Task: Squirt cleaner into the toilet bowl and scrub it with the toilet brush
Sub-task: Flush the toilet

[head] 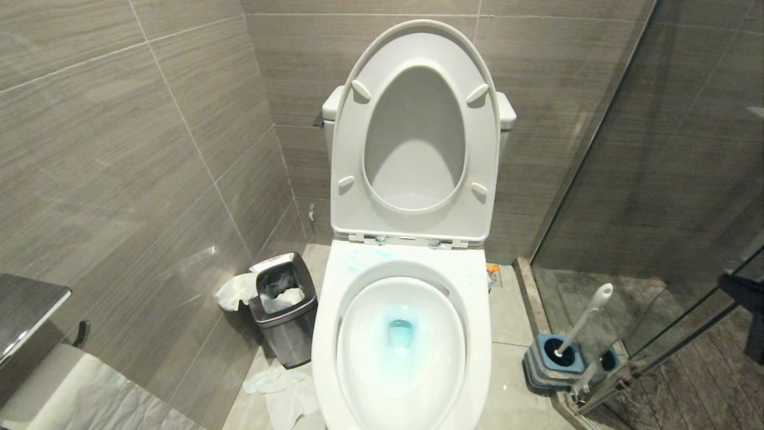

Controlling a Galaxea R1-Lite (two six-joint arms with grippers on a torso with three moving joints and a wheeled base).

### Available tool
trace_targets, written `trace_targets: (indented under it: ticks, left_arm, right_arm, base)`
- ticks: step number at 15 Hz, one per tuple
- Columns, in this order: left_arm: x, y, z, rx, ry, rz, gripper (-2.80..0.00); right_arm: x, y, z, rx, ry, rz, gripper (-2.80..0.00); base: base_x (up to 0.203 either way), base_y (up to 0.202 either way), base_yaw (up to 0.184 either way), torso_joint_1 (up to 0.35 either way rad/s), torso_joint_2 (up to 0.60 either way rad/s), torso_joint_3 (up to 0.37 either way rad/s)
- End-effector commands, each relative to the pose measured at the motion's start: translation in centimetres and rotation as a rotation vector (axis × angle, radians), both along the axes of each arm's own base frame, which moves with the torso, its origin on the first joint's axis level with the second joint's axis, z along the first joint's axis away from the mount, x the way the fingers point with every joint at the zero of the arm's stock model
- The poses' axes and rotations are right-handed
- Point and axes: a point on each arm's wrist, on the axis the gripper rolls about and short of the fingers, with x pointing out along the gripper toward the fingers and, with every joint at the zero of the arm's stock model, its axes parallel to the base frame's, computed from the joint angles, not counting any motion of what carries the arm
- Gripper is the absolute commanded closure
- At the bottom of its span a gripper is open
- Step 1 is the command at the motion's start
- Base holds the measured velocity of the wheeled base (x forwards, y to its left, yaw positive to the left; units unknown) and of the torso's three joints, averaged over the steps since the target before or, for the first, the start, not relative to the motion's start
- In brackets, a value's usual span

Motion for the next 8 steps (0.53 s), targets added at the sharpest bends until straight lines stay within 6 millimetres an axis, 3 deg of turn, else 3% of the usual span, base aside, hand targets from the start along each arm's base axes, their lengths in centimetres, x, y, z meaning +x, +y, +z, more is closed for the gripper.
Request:
trace_targets:
  ticks: [1,4,8]
  left_arm:
    - [0.0,0.0,0.0,0.000,0.001,0.000,0.00]
    - [0.0,0.0,0.0,0.000,0.001,0.000,0.00]
    - [0.0,0.0,0.0,0.000,0.002,0.000,0.00]
  right_arm:
    - [-4.7,-0.5,-0.9,0.000,-0.072,-0.040,0.00]
    - [-7.4,-0.8,-3.9,0.004,-0.069,-0.080,0.00]
    - [-9.7,-1.1,-5.1,0.014,-0.166,-0.116,0.00]
  base:
    - [0.000,0.000,0.000,0.000,0.00,0.000]
    - [0.000,0.000,0.000,0.000,0.00,0.000]
    - [0.000,0.000,0.000,0.000,0.00,0.000]
